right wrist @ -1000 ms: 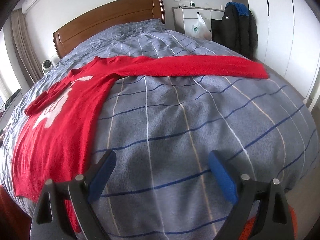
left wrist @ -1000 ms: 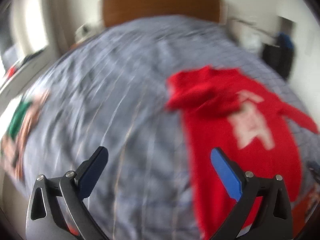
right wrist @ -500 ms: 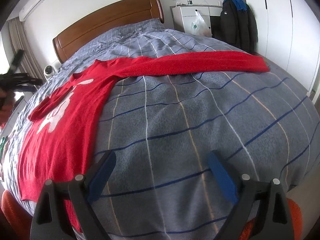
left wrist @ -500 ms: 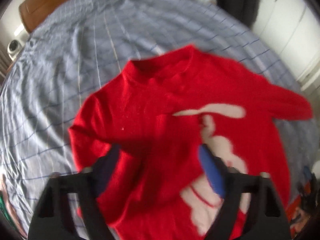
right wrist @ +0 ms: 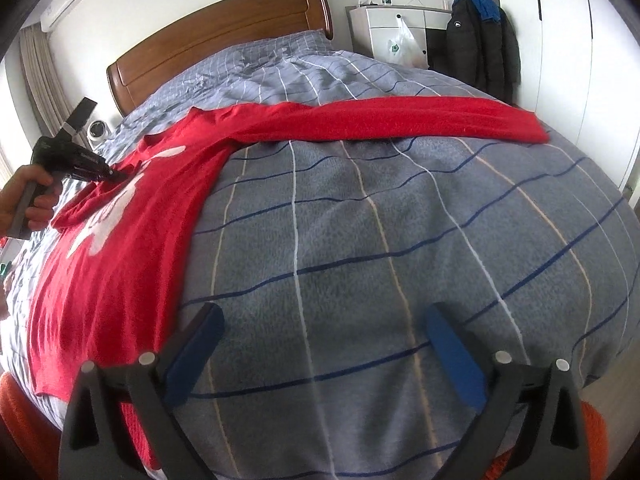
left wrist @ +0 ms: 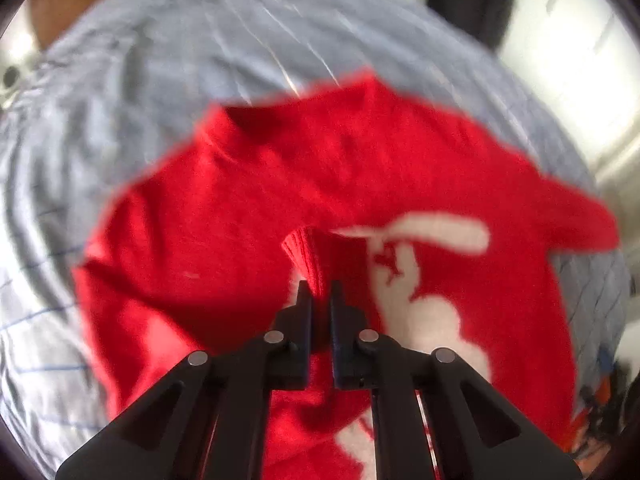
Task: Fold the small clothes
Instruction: 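Grasp the other sleeve cuff with the left gripper, then lay the sleeve across the sweater body with the left gripper and release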
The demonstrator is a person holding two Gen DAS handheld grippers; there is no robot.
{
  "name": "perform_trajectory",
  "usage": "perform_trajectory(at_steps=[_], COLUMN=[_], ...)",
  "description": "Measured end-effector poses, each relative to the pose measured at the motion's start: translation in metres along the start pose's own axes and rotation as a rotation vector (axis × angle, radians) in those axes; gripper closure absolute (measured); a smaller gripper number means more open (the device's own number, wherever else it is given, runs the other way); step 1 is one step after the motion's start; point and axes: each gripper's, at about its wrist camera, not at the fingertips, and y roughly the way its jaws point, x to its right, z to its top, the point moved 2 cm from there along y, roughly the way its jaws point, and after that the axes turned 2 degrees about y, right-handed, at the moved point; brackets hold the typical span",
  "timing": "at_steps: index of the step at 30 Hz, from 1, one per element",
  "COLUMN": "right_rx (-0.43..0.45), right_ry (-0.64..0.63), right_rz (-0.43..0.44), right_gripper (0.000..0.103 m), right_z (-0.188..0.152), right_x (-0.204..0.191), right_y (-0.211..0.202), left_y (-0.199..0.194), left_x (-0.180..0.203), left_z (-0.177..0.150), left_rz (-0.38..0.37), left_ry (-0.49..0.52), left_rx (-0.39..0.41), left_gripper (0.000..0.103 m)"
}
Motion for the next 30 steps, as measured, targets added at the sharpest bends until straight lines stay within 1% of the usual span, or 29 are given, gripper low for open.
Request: perform_trajectory(at_steps=[2, 3, 4, 6, 7, 8, 9, 10, 11, 12, 14, 16, 17, 19, 20, 21, 22, 23, 25, 27, 30], right_rx=[0.001, 0.002, 0.003, 0.003, 0.004, 0.004, 0.004, 0.004, 0.003, 0.003, 0.002, 0.001, 0.0, -0.002, -0.003, -0.004, -0.006, -0.007, -0.009, -0.01, -0.012], right_ry=[-0.002, -0.001, 0.001, 0.007, 0.009, 0.008, 0.006, 0.004, 0.0, -0.004, -0.011, -0.018, -0.022, -0.032, -0.038, -0.044, -0.053, -0.059, -0.072, -0.081, -0.092], right_rz=[-0.003, -0.002, 0.001, 0.008, 0.01, 0.009, 0.006, 0.002, -0.002, -0.007, -0.017, -0.028, -0.034, -0.044, -0.05, -0.056, -0.063, -0.068, -0.075, -0.08, -0.09], right_gripper=[0.002, 0.002, 0.002, 0.002, 0.002, 0.002, 0.002, 0.002, 0.002, 0.002, 0.002, 0.002, 0.002, 0.002, 0.002, 0.002, 0.002, 0.002, 0.002, 0.002, 0.002], right_z=[-0.001, -0.001, -0.001, -0.001, -0.001, -0.001, -0.001, -0.001, -0.001, -0.001, -0.002, -0.002, -0.002, -0.003, -0.003, -0.004, -0.004, -0.005, -0.006, -0.007, -0.008], right_x=[-0.001, -0.001, 0.0, 0.001, 0.001, 0.001, 0.0, 0.0, -0.001, -0.002, -0.004, -0.005, -0.006, -0.008, -0.009, -0.01, -0.012, -0.013, -0.015, -0.016, -0.018], right_y=[0.0, -0.001, -0.001, -0.001, -0.001, -0.001, -0.001, -0.001, -0.001, 0.0, 0.001, 0.001, 0.001, 0.002, 0.003, 0.003, 0.004, 0.004, 0.004, 0.004, 0.005], left_y=[-0.043, -0.073, -0.092, -0.134, -0.156, -0.169, -0.181, -0.194, -0.198, -0.203, -0.2, -0.192, -0.185, -0.166, -0.159, -0.151, -0.145, -0.145, -0.151, -0.155, -0.154], left_x=[-0.029, -0.052, -0.067, -0.106, -0.13, -0.148, -0.169, -0.196, -0.209, -0.231, -0.254, -0.276, -0.283, -0.298, -0.3, -0.3, -0.302, -0.3, -0.302, -0.307, -0.317], left_z=[-0.004, -0.011, -0.017, -0.039, -0.056, -0.069, -0.087, -0.112, -0.126, -0.152, -0.187, -0.224, -0.238, -0.261, -0.266, -0.266, -0.273, -0.277, -0.289, -0.295, -0.295], left_rz=[-0.011, -0.01, -0.004, 0.043, 0.08, 0.12, 0.165, 0.226, 0.259, 0.318, 0.381, 0.421, 0.418, 0.362, 0.33, 0.314, 0.289, 0.276, 0.272, 0.266, 0.237], left_ry=[-0.132, -0.212, -0.257, -0.35, -0.404, -0.451, -0.502, -0.568, -0.602, -0.663, -0.739, -0.814, -0.842, -0.885, -0.889, -0.89, -0.887, -0.89, -0.925, -0.952, -0.946], left_rx=[0.103, 0.167, 0.204, 0.275, 0.309, 0.329, 0.342, 0.352, 0.353, 0.345, 0.324, 0.3, 0.286, 0.249, 0.245, 0.241, 0.253, 0.27, 0.328, 0.366, 0.375], left_gripper=[0.097, 0.097, 0.097, 0.097, 0.097, 0.097, 0.097, 0.097, 0.097, 0.097, 0.097, 0.096, 0.095, 0.093, 0.089, 0.085, 0.071, 0.051, 0.03, 0.028, 0.028])
